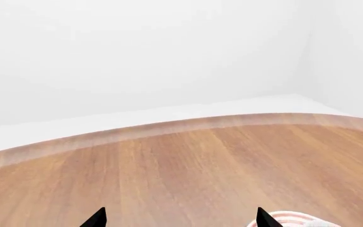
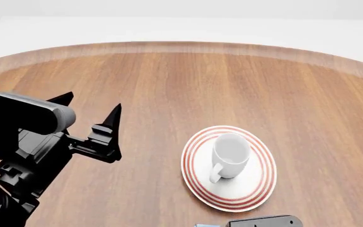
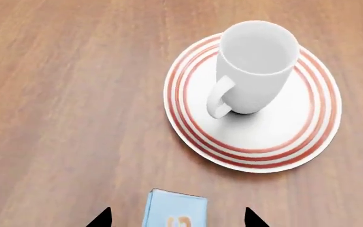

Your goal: Pick up the white mug and put it on the plate, and put the chocolate pudding to the right of the plate.

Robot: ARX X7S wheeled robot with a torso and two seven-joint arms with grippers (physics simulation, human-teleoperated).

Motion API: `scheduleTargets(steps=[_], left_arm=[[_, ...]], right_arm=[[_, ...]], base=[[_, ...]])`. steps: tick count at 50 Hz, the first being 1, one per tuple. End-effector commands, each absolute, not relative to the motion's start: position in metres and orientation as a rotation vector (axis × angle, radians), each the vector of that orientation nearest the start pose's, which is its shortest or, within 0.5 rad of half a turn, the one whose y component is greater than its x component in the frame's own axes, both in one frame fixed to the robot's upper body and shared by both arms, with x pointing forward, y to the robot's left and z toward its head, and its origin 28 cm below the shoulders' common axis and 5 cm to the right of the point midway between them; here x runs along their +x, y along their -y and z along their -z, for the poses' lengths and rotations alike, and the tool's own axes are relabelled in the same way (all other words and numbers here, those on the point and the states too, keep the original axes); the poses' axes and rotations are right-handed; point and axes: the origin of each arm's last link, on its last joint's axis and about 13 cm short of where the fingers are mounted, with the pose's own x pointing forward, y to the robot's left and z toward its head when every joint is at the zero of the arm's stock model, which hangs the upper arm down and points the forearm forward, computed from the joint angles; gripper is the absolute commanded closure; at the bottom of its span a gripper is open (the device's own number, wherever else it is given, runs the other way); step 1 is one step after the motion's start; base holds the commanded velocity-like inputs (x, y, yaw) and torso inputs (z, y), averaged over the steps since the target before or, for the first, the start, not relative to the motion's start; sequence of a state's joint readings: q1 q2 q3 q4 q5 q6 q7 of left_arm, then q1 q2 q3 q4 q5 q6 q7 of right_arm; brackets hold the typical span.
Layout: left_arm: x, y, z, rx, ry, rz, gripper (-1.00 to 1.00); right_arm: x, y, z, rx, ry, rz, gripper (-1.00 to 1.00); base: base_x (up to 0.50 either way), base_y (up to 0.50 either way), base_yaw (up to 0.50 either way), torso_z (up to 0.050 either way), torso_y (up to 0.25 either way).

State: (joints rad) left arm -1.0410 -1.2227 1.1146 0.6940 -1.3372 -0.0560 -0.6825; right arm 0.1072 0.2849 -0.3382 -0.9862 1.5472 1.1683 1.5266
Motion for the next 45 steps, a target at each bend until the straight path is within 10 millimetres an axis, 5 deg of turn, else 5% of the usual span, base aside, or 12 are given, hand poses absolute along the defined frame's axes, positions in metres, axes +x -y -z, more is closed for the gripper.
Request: scheduleTargets(steps=[1, 45], left_arm=[[0.2, -0.25, -0.229, 0.023, 0.098, 0.347, -1.0], [0.203, -0.25, -0.218, 0.016, 0.068, 0.35, -1.0]], right_arm=[[0.093, 0.034, -0.144, 0.087, -0.565, -0.087, -1.0], [0.101, 0.028, -0.128, 0.222, -0.64, -0.063, -1.0]], base=[[0.0, 0.0, 0.0, 0.0, 0.0], [0.0, 0.0, 0.0, 0.0, 0.0]])
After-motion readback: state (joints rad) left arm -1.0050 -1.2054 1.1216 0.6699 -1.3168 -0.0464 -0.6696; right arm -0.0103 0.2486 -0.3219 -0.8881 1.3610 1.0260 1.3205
